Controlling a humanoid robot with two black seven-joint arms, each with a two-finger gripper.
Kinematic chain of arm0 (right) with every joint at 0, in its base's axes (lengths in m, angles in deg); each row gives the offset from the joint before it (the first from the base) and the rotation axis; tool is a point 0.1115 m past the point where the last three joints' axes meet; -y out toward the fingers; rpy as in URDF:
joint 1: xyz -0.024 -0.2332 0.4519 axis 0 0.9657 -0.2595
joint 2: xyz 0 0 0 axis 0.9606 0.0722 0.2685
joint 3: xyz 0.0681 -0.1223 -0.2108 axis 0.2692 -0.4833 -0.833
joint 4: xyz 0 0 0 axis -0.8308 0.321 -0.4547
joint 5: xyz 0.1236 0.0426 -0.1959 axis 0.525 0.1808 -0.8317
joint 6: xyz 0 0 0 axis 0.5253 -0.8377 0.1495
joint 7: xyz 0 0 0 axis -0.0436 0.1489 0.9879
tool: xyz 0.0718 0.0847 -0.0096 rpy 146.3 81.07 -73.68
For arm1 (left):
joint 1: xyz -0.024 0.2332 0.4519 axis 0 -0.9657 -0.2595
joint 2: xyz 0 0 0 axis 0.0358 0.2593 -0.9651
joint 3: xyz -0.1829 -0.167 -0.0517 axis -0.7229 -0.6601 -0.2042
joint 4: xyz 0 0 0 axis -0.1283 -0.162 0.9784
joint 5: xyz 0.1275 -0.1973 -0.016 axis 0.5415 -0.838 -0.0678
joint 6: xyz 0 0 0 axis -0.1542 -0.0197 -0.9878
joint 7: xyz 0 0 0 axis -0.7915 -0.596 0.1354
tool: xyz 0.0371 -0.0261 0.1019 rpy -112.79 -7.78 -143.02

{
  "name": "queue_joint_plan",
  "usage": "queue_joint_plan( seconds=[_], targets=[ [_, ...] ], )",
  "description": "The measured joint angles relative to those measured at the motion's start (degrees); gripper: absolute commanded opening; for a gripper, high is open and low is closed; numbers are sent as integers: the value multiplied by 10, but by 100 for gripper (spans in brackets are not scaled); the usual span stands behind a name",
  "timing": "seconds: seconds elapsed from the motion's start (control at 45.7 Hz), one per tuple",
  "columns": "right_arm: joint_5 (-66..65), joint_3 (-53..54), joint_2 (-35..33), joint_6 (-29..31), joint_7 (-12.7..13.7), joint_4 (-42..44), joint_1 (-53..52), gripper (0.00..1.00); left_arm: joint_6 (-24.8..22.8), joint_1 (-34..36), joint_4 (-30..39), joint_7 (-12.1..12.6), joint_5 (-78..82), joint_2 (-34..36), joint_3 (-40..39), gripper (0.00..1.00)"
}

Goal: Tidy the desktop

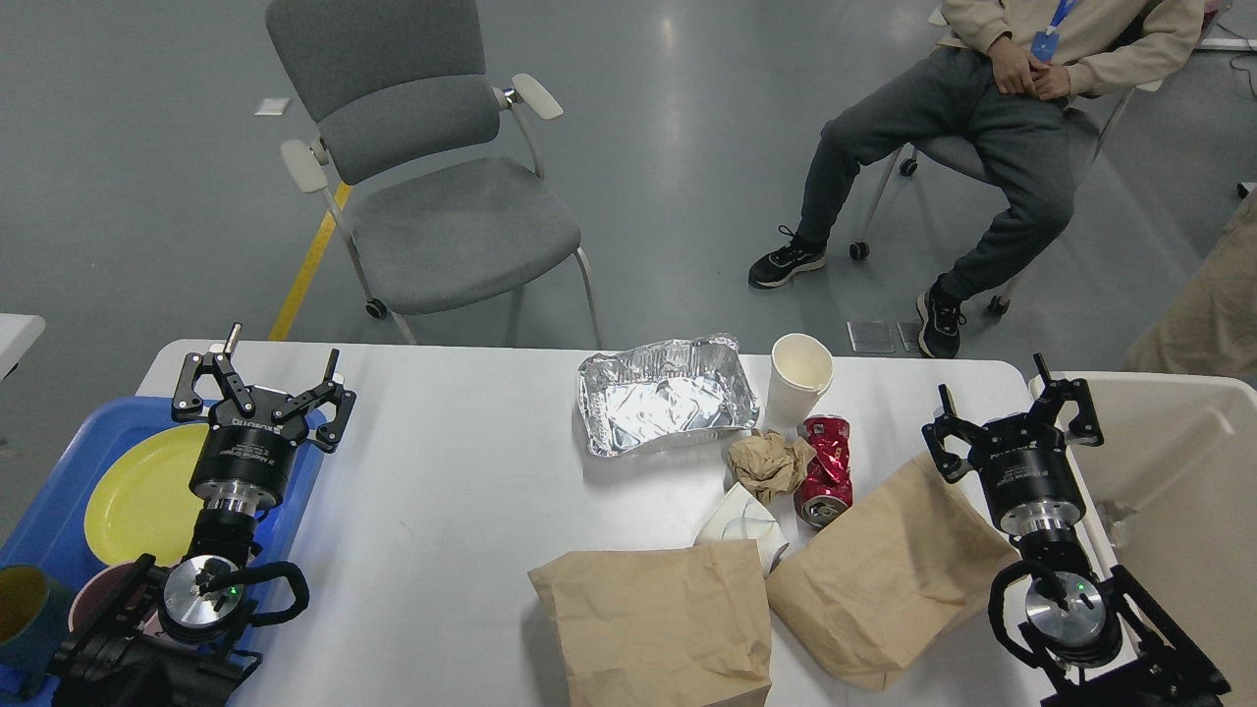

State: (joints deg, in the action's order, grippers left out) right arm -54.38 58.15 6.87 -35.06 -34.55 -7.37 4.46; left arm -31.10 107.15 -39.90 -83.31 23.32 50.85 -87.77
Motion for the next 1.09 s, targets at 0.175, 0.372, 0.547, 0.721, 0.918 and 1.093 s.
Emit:
queue_joint_plan(
  seconds=[0.175, 0.372, 0.547, 0.721, 0.918, 1.093],
  targets=[
    [0, 0, 0, 0, 0, -1, 0, 100, -1, 0, 0, 1, 0, 0, 0, 96],
    [0, 0, 0, 0, 0, -1, 0, 100, -1, 0, 0, 1, 0, 0, 1, 96],
    [0, 0, 0, 0, 0, -1, 0, 100, -1, 0, 0, 1, 0, 0, 1, 96],
    [0, 0, 0, 0, 0, -1, 0, 100, -1, 0, 0, 1, 0, 0, 1, 96],
    [0, 0, 0, 0, 1, -1, -2, 100, -1, 0, 0, 1, 0, 0, 1, 96],
    [10, 0, -1, 0, 6, -4, -8, 100, -1, 0, 0, 1, 0, 0, 1, 96]
  ],
)
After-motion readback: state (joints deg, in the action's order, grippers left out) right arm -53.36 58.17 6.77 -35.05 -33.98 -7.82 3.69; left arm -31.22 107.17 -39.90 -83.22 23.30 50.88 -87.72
